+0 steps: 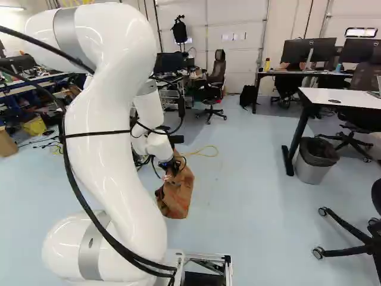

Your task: Pick up the grocery bag from the ground

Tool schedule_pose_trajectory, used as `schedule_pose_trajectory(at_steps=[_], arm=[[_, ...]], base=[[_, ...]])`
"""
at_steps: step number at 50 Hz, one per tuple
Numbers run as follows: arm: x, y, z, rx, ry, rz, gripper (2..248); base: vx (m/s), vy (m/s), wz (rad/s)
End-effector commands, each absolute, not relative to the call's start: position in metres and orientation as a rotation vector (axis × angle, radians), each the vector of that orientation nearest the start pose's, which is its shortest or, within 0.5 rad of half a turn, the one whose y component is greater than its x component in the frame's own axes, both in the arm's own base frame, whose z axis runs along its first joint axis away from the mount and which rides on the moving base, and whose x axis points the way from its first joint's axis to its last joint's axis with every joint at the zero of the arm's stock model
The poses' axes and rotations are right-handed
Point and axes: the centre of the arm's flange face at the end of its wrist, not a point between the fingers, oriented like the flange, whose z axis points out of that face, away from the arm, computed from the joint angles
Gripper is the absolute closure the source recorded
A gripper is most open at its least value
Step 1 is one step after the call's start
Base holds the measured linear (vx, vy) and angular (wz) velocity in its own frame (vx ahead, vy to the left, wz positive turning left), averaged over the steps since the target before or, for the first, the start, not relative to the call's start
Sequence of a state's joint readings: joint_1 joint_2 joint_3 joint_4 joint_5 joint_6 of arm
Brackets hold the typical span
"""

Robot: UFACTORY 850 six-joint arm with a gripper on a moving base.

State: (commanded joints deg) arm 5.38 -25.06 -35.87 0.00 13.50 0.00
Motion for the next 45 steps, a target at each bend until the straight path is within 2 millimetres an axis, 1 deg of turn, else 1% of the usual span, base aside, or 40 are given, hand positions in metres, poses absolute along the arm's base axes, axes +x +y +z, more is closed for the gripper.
schedule_pose_trajectory(at_steps=[24,45], arm=[[0.402,0.03,0.281,-2.983,-0.112,-0.906,231],[0.365,0.019,0.318,-2.878,-0.074,-1.206,231]], base=[[0.0,0.0,0.0],[0.0,0.0,0.0]])
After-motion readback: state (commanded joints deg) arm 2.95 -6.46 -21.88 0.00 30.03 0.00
